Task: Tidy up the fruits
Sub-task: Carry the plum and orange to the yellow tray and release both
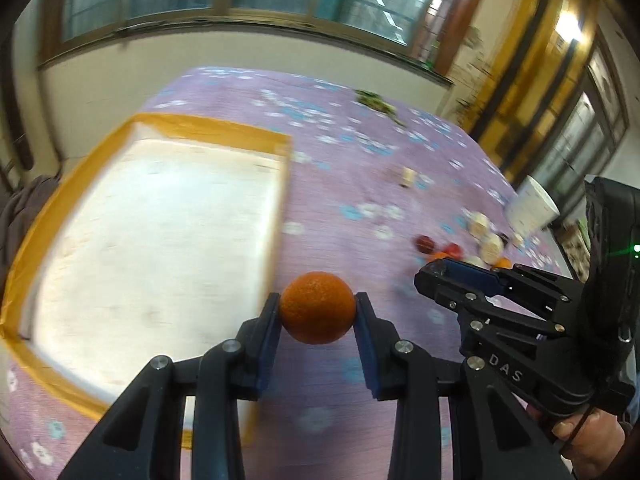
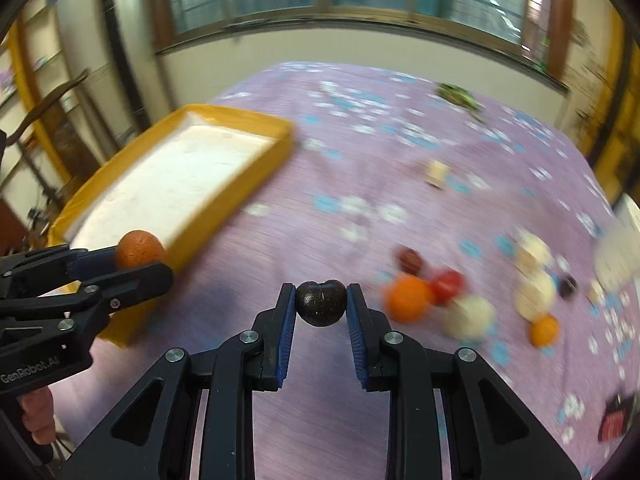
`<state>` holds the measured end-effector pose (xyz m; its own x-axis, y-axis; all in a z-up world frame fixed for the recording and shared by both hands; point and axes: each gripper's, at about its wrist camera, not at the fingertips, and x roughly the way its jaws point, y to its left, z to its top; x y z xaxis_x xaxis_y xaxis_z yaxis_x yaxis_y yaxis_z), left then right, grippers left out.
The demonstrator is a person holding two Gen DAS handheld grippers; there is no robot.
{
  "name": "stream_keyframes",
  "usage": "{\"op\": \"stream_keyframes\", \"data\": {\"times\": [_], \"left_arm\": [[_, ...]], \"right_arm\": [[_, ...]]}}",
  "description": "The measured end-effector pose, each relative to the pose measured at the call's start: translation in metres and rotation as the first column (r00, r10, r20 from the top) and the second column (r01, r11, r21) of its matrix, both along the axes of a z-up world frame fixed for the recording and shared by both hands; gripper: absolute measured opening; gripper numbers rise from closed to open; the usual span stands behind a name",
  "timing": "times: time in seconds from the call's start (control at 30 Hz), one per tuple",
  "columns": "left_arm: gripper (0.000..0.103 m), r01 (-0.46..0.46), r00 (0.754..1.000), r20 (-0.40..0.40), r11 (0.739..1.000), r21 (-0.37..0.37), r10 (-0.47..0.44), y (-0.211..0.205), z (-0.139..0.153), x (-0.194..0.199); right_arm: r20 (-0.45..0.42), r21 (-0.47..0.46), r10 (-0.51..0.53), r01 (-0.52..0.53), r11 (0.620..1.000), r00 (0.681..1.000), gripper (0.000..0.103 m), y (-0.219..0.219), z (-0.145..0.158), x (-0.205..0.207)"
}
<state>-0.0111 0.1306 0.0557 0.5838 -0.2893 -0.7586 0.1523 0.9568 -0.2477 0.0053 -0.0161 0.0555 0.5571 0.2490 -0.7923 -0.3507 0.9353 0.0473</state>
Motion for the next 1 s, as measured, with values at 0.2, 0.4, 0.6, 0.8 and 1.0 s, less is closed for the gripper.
{"op": "stream_keyframes", "data": {"times": [0.2,0.4,0.6,0.8,1.0], "left_arm": [[0.038,-0.117,0.993,-0.014,0.992,0.056,0.118,0.064,-0.01,0.01],[0.038,-0.201,0.977,-0.044,0.972,0.12,0.207,0.115,-0.027,0.019],[0.038,-0.223,0.97,-0.063,0.962,0.158,0.235,0.139,-0.042,0.021],[0.038,-0.197,0.976,-0.055,0.959,0.204,0.212,0.141,-0.049,0.02],[0.039,-0.181,0.978,-0.059,0.954,0.238,0.2,0.137,-0.052,0.02]], "right_arm": [[-0.026,0.018,0.149,-0.149,0.989,0.988,0.024,0.075,-0.003,0.015],[-0.077,0.03,0.24,-0.238,0.971,0.968,0.024,0.132,-0.021,0.019],[-0.128,0.017,0.249,-0.249,0.968,0.96,0.024,0.156,-0.04,0.019],[-0.143,0.005,0.232,-0.234,0.972,0.962,0.025,0.162,-0.044,0.018],[-0.146,-0.01,0.229,-0.233,0.972,0.962,0.029,0.163,-0.045,0.018]]}}
